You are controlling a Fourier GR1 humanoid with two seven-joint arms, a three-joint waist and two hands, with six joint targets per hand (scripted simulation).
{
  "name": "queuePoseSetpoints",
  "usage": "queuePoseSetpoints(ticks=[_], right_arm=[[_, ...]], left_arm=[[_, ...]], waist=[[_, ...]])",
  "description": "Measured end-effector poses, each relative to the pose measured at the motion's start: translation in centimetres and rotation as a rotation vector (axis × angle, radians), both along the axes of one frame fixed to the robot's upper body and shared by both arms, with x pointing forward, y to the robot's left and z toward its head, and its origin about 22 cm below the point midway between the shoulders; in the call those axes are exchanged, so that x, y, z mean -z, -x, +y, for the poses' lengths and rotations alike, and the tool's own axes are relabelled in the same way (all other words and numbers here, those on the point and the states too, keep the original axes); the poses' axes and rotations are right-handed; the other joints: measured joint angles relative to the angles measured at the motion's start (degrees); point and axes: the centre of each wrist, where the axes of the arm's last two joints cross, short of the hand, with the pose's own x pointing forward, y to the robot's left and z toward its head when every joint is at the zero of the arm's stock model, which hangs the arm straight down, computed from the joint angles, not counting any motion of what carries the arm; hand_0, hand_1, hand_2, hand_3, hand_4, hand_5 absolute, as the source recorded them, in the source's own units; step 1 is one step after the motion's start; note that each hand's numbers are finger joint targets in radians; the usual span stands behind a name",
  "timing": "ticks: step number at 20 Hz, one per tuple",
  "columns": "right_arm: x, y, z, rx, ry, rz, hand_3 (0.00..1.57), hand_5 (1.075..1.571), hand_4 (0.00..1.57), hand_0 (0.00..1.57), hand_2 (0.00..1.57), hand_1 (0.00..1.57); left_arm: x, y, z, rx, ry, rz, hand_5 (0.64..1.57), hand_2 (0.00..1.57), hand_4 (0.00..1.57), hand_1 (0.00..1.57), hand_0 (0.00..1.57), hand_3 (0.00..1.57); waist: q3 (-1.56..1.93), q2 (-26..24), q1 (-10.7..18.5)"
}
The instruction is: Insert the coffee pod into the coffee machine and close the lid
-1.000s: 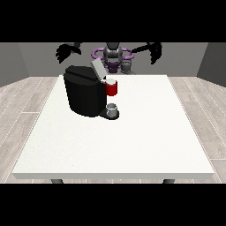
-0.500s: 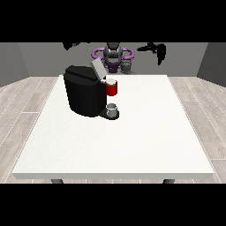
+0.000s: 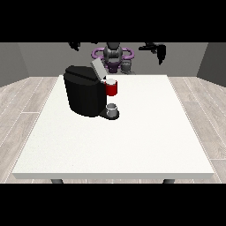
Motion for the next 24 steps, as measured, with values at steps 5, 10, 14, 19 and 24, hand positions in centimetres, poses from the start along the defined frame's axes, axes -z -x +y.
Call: queuePoseSetpoints(ticks=[5, 10, 14, 19, 24], right_arm=[[-0.4, -0.9, 1.0, -0.036, -0.01, -0.018, 0.0, 1.571, 0.0, 0.0, 0.0, 0.0], [-0.9, -2.7, 0.8, -0.031, -0.032, -0.037, 0.0, 1.571, 0.0, 0.0, 0.0, 0.0], [-1.1, -3.9, 0.8, -0.043, -0.046, -0.032, 0.0, 1.571, 0.0, 0.0, 0.0, 0.0], [-1.5, -5.2, 1.1, -0.054, -0.034, -0.035, 0.0, 1.571, 0.0, 0.0, 0.0, 0.0], [-2.2, -6.5, 1.7, -0.081, -0.014, -0.042, 0.0, 1.571, 0.0, 0.0, 0.0, 0.0]], left_arm=[[-0.7, 1.3, 0.4, -0.034, 0.012, -0.037, 1.571, 0.0, 0.0, 0.0, 0.0, 0.0], [-2.1, 1.6, -0.1, -0.039, 0.024, -0.081, 1.571, 0.0, 0.0, 0.0, 0.0, 0.0], [-3.1, 2.1, 0.6, -0.043, 0.009, -0.098, 1.571, 0.0, 0.0, 0.0, 0.0, 0.0], [-3.6, 3.3, 1.5, -0.058, 0.004, -0.116, 1.571, 0.0, 0.0, 0.0, 0.0, 0.0], [-4.2, 3.6, 1.5, -0.083, -0.003, -0.156, 1.571, 0.0, 0.0, 0.0, 0.0, 0.0]], waist=[[0.0, 2.93, 0.02], [0.02, 7.03, 0.88], [0.0, 9.05, 0.33], [0.01, 10.77, 0.02], [-0.01, 12.6, -0.43]])
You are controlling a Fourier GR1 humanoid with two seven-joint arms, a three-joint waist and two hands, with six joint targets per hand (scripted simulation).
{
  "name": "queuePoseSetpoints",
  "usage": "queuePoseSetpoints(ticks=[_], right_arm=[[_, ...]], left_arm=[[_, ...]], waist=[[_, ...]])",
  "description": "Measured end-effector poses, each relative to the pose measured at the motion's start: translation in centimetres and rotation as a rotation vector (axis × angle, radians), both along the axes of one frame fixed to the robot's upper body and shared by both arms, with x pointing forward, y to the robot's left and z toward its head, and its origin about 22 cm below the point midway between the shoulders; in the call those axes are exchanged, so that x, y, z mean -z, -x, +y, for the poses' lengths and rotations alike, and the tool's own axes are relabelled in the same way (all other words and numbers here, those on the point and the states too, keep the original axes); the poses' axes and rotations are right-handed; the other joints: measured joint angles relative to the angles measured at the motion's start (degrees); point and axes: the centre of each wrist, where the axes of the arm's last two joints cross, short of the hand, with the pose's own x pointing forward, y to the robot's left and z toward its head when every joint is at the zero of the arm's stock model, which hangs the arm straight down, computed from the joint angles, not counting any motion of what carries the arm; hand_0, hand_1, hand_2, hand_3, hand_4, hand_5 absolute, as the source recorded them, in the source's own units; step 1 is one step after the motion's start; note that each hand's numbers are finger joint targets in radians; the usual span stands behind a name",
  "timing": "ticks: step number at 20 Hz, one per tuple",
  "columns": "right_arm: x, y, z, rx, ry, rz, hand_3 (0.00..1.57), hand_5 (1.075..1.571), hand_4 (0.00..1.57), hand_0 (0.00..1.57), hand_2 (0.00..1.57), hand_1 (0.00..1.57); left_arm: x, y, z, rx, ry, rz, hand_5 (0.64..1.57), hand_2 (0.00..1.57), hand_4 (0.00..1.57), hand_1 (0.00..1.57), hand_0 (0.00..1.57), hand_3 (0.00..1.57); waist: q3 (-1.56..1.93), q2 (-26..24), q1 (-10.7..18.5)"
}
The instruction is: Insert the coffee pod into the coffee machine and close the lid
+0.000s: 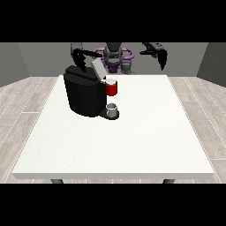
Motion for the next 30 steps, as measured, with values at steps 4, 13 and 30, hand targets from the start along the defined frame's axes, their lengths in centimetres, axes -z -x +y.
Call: queuePoseSetpoints(ticks=[4, 13, 30], right_arm=[[-0.2, -0.7, 0.9, -0.022, 0.023, -0.012, 0.0, 1.571, 0.0, 0.0, 0.0, 0.0], [-1.1, -2.0, 2.3, -0.047, 0.032, -0.05, 0.0, 1.571, 0.0, 0.0, 0.0, 0.0], [-3.2, -3.7, 7.0, -0.125, 0.12, -0.076, 0.0, 1.571, 0.17, 0.0, 0.0, 0.0]], left_arm=[[-0.4, 0.1, 0.2, -0.017, 0.006, -0.006, 1.571, 0.0, 0.12, 0.0, 0.0, 0.0], [-1.1, 0.0, 0.9, -0.038, -0.018, -0.03, 1.571, 0.0, 0.0, 0.0, 0.0, 0.0], [-0.7, -0.4, 2.0, -0.058, -0.015, -0.008, 1.571, 0.0, 0.18, 0.0, 0.0, 0.0]], waist=[[-0.01, 0.79, -0.41], [-0.25, 2.26, -0.69], [-0.01, 3.16, 0.0]])
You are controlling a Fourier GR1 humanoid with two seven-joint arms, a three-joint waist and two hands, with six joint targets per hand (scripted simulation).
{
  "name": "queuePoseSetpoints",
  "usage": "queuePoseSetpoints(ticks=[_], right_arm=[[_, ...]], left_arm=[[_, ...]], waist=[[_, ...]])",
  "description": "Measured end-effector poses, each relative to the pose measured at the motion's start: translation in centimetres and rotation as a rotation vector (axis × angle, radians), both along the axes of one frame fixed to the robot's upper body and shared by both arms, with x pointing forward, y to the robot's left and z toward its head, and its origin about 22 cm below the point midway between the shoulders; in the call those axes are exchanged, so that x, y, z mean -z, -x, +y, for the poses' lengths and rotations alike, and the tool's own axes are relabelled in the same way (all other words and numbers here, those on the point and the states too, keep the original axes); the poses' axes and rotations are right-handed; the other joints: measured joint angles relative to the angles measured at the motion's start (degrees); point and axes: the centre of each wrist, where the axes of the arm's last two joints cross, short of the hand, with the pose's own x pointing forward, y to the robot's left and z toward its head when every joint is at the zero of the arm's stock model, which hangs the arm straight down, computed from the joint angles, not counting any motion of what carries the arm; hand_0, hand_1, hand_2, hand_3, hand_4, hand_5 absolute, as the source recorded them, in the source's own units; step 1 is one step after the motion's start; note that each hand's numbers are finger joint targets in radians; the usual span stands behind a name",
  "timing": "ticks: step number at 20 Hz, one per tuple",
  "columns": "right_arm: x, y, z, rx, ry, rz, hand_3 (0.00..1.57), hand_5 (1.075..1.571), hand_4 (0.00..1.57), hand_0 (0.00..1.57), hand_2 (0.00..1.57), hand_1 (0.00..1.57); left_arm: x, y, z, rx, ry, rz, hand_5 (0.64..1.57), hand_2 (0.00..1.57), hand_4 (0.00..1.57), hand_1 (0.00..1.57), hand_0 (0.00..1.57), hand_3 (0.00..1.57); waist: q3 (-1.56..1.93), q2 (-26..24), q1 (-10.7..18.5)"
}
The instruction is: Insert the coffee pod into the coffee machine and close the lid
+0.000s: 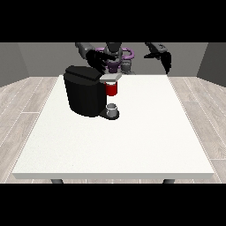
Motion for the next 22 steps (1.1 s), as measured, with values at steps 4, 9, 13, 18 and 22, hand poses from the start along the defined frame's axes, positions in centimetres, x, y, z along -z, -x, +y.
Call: queuePoseSetpoints(ticks=[4, 9, 13, 18, 22], right_arm=[[-0.2, -0.2, 0.6, -0.015, 0.042, -0.037, 0.0, 1.571, 0.14, 0.0, 0.0, 0.0], [-0.8, -0.5, 1.8, -0.015, 0.053, -0.036, 0.0, 1.571, 0.12, 0.0, 0.0, 0.0], [-0.6, -0.2, 2.7, -0.058, 0.028, -0.051, 0.0, 1.571, 0.13, 0.0, 0.0, 0.0], [1.9, 1.6, 3.8, -0.148, -0.036, -0.057, 0.0, 1.571, 0.27, 0.0, 0.0, 0.0], [5.2, 4.3, 3.8, -0.154, -0.141, 0.005, 0.0, 1.571, 0.16, 0.0, 0.0, 0.0]], left_arm=[[-0.2, 0.0, -0.6, 0.017, 0.005, -0.01, 1.571, 0.0, 0.0, 0.0, 0.0, 0.0], [0.2, 0.6, -0.9, 0.044, 0.0, -0.03, 1.571, 0.0, 0.2, 0.0, 0.0, 0.0], [0.0, 0.7, -1.2, 0.042, 0.005, -0.05, 1.571, 0.0, 0.21, 0.0, 0.0, 0.0], [1.6, 1.6, -2.3, 0.028, 0.026, -0.043, 1.571, 0.0, 0.19, 0.0, 0.0, 0.0], [3.3, 2.6, -1.6, -0.011, 0.03, 0.002, 1.571, 0.0, 0.19, 0.0, 0.0, 0.0]], waist=[[0.01, 0.11, 0.67], [0.01, -0.92, 1.09], [0.0, -1.96, 0.39], [0.0, -4.33, -1.94], [0.01, -7.75, -4.31]])
